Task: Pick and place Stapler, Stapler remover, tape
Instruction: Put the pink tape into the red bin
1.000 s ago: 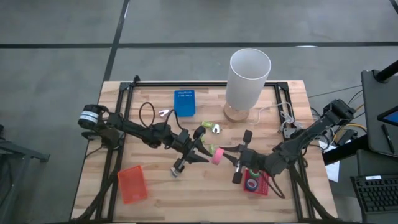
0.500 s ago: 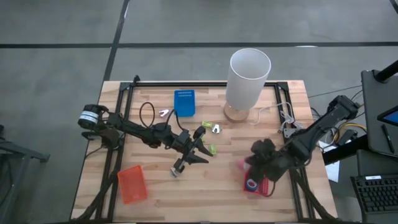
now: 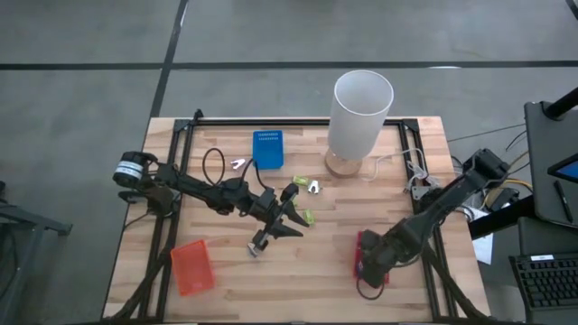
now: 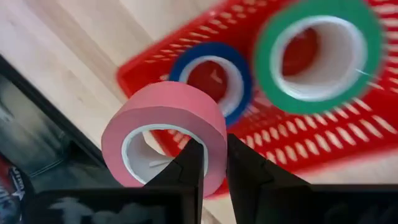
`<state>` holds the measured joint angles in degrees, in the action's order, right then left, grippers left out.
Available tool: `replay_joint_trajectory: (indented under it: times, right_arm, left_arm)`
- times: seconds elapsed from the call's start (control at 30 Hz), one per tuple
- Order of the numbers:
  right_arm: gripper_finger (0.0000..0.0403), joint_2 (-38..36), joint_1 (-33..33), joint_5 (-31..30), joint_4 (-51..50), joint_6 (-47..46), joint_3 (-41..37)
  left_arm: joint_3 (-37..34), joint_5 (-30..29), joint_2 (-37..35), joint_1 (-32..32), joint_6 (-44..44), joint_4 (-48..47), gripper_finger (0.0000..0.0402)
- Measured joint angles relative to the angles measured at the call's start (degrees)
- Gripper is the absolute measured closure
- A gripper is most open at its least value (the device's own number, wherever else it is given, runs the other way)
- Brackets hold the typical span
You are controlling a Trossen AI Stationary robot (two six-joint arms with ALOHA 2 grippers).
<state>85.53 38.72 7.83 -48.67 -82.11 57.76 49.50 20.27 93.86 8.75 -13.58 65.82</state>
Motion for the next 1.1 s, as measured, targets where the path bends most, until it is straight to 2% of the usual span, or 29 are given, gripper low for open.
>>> replay_joint_trajectory:
  times: [0.33,0.83,1.1]
  right_arm:
    - [0.036,3.54,-1.62,0.59,1.87,4.01,0.01]
    - [0.036,2.39,-2.03,-0.46,0.9,4.37,-0.05]
    - [0.0339,3.94,-2.16,-0.53,1.05,7.26,-0.13]
  left_arm:
    - [0.0,-0.04,0.0,-0.02,0.04,-0.02,0.0275]
    - [0.0,-0.03,-0.02,-0.02,0.06,-0.07,0.0275]
    - [0.0,-0.03,-0.02,-0.02,0.01,-0.08,0.0275]
